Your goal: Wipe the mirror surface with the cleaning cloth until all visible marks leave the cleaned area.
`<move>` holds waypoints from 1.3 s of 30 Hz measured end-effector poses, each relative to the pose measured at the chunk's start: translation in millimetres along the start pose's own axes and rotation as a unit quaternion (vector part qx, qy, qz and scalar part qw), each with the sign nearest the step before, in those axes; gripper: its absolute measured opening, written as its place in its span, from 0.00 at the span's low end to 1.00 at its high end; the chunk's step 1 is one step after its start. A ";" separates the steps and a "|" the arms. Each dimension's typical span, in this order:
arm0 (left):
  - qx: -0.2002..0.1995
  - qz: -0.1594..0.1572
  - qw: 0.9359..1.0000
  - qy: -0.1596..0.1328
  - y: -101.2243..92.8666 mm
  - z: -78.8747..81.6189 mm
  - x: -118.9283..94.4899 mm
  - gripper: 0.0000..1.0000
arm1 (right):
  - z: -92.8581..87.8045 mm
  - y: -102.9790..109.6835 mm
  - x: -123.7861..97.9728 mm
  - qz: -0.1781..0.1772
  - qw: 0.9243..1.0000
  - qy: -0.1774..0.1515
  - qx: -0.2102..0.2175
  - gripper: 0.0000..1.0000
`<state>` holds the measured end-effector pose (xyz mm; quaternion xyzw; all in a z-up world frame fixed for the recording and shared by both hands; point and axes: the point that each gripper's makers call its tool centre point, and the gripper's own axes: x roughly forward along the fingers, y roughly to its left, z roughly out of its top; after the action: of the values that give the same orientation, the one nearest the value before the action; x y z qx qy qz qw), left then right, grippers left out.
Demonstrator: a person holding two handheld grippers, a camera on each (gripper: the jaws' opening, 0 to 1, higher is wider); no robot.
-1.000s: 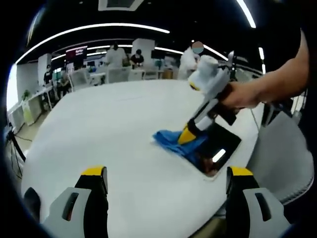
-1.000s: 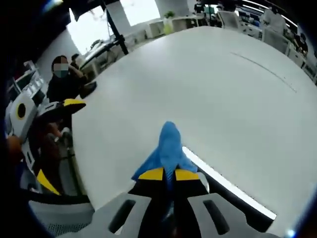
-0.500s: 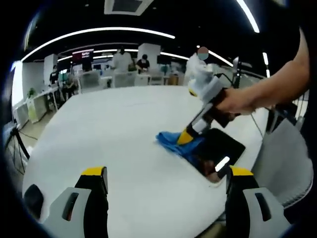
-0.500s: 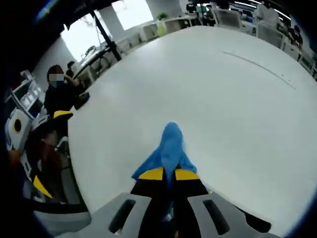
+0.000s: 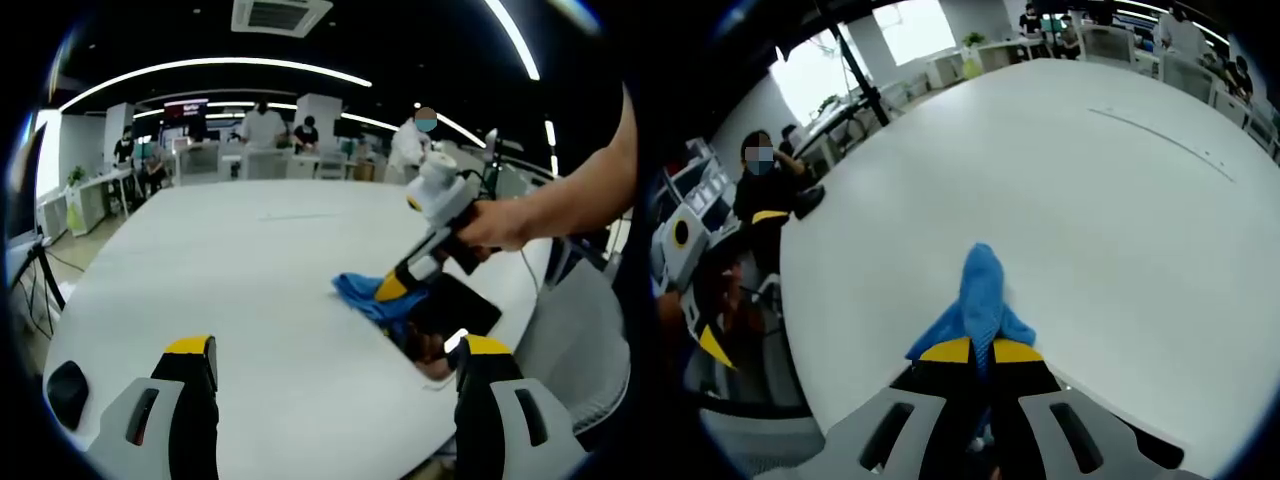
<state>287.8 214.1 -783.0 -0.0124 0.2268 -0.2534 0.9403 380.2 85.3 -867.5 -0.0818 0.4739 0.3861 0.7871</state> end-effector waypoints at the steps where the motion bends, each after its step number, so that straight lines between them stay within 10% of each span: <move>1: 0.000 0.000 1.000 0.000 -0.5 -0.3 -0.1 1.00 | -1.1 -2.0 -1.2 -0.001 1.000 0.000 0.000 0.00; 15: 0.005 0.003 1.000 0.004 -1.7 -3.0 -0.7 1.00 | -17.0 -27.3 -17.7 -0.019 1.000 0.010 0.021 0.00; 39: 0.000 -0.001 1.000 -0.001 -9.2 2.7 0.1 1.00 | -59.1 20.9 -32.2 -0.029 1.000 -0.010 -0.005 0.00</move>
<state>284.7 205.9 -779.4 -0.0133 0.2261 -0.2544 0.9402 317.3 53.3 -868.2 -0.0957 0.4618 0.3664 0.8021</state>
